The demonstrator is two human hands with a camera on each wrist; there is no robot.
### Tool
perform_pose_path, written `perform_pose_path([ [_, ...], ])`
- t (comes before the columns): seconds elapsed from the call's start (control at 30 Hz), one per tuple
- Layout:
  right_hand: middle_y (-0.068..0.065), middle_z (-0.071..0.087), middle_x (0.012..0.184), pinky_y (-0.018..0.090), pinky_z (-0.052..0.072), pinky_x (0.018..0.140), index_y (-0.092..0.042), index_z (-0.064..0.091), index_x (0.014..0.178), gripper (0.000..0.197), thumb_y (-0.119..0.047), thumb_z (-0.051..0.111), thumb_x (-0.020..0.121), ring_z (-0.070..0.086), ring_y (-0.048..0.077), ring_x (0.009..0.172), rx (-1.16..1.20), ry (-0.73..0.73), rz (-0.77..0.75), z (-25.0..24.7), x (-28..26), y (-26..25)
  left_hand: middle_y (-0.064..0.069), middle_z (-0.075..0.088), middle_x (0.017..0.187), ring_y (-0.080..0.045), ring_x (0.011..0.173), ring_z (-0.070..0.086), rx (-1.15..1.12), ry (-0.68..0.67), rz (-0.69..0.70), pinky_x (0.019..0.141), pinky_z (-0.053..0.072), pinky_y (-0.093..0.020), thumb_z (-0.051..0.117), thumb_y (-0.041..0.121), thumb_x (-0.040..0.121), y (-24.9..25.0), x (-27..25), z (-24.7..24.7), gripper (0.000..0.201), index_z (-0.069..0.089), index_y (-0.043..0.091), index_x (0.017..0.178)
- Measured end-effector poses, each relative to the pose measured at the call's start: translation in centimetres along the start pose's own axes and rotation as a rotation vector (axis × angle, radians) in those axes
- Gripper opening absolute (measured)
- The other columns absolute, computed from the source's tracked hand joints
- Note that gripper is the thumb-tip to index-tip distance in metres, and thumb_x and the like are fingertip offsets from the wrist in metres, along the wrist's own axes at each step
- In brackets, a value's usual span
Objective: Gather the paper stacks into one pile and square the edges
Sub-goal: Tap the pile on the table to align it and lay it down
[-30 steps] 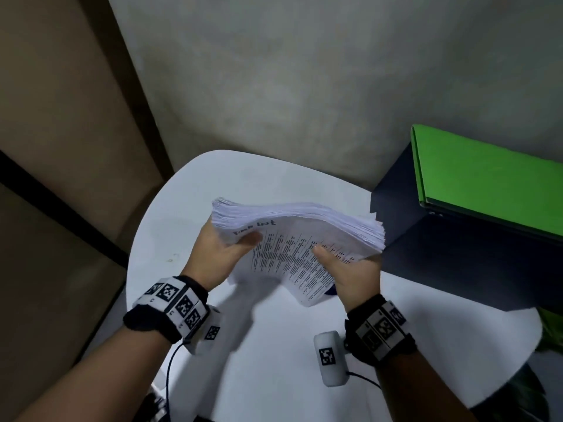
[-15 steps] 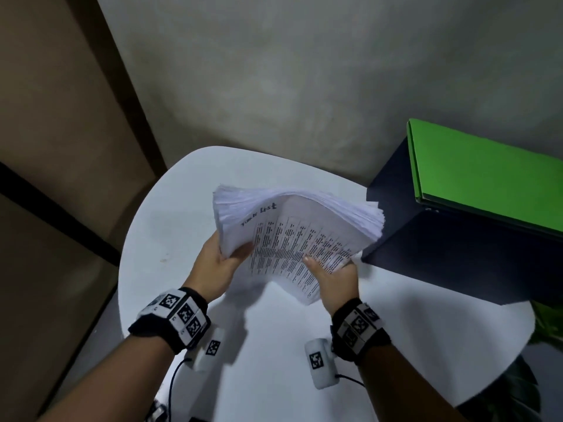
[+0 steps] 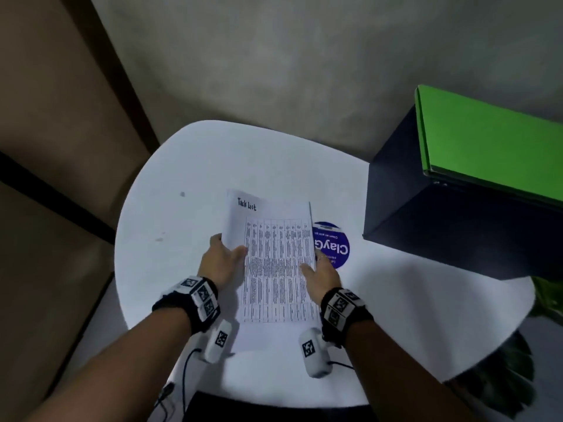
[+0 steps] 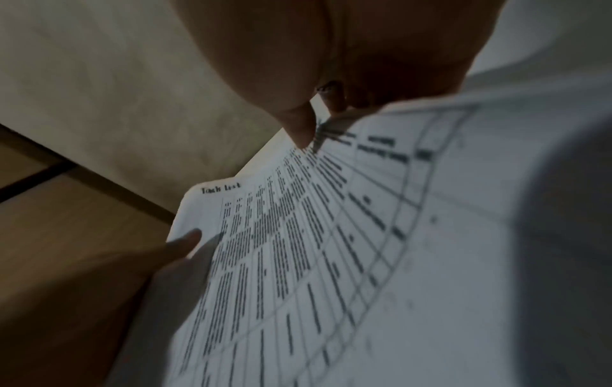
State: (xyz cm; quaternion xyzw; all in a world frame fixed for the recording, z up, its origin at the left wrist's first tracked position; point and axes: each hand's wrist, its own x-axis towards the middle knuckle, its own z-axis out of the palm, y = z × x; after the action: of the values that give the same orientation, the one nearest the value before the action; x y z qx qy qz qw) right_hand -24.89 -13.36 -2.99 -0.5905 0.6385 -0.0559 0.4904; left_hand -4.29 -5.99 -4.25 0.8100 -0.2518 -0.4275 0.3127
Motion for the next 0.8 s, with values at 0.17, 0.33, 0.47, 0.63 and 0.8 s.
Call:
perform_pose_path([
  [0.17, 0.009, 0.043, 0.151, 0.032, 0.043, 0.104, -0.018, 0.018, 0.157, 0.060, -0.026, 0.044, 0.103, 0.052, 0.028, 0.126, -0.020, 0.063, 0.008, 0.7, -0.1, 0.3, -0.022, 0.055, 0.129, -0.039, 0.119, 0.056, 0.005, -0.008, 0.017, 0.102, 0.047, -0.049, 0.054, 0.045, 0.095, -0.6, 0.1, 0.8, 0.067, 0.030, 0.001, 0.140],
  [0.33, 0.007, 0.056, 0.129, 0.024, 0.037, 0.087, -0.007, 0.042, 0.142, 0.045, -0.020, 0.053, 0.101, 0.056, 0.026, 0.112, 0.100, 0.049, 0.009, 0.3, -0.6, -0.2, -0.011, 0.061, 0.089, -0.033, 0.094, 0.062, -0.016, 0.023, -0.095, 0.081, 0.047, -0.033, 0.054, 0.023, 0.095, 0.0, -0.4, -0.1, 0.035, 0.051, -0.005, 0.115],
  [0.47, 0.000, 0.063, 0.115, 0.026, 0.044, 0.095, -0.010, 0.051, 0.130, 0.030, -0.012, 0.055, 0.099, 0.062, 0.015, 0.111, 0.283, 0.120, -0.169, -1.5, -1.6, -2.9, -0.014, 0.058, 0.092, -0.030, 0.092, 0.060, -0.054, 0.111, 0.101, 0.070, 0.040, -0.028, 0.051, 0.021, 0.103, 3.4, -2.4, -1.5, 0.029, 0.048, -0.001, 0.122],
  [0.63, -0.016, 0.064, 0.110, 0.008, 0.046, 0.087, -0.029, 0.051, 0.111, 0.032, 0.000, 0.053, 0.098, 0.062, -0.013, 0.097, 0.520, 0.253, -0.503, -4.5, -4.2, -5.7, 0.011, 0.057, 0.098, 0.015, 0.084, 0.058, -0.198, 0.257, 0.569, 0.068, 0.044, -0.008, 0.047, 0.012, 0.104, 6.8, -6.1, -4.2, 0.015, 0.037, 0.017, 0.115],
  [0.8, -0.002, 0.070, 0.114, 0.024, 0.055, 0.092, -0.011, 0.060, 0.118, 0.043, 0.000, 0.078, 0.080, 0.068, 0.000, 0.104, 0.542, 0.207, -0.450, -4.7, -3.9, -3.9, 0.026, 0.059, 0.115, 0.014, 0.104, 0.057, -0.207, -0.047, 0.555, 0.092, 0.050, -0.031, 0.059, 0.034, 0.094, 4.9, -6.1, -5.2, 0.032, 0.038, 0.042, 0.117],
])
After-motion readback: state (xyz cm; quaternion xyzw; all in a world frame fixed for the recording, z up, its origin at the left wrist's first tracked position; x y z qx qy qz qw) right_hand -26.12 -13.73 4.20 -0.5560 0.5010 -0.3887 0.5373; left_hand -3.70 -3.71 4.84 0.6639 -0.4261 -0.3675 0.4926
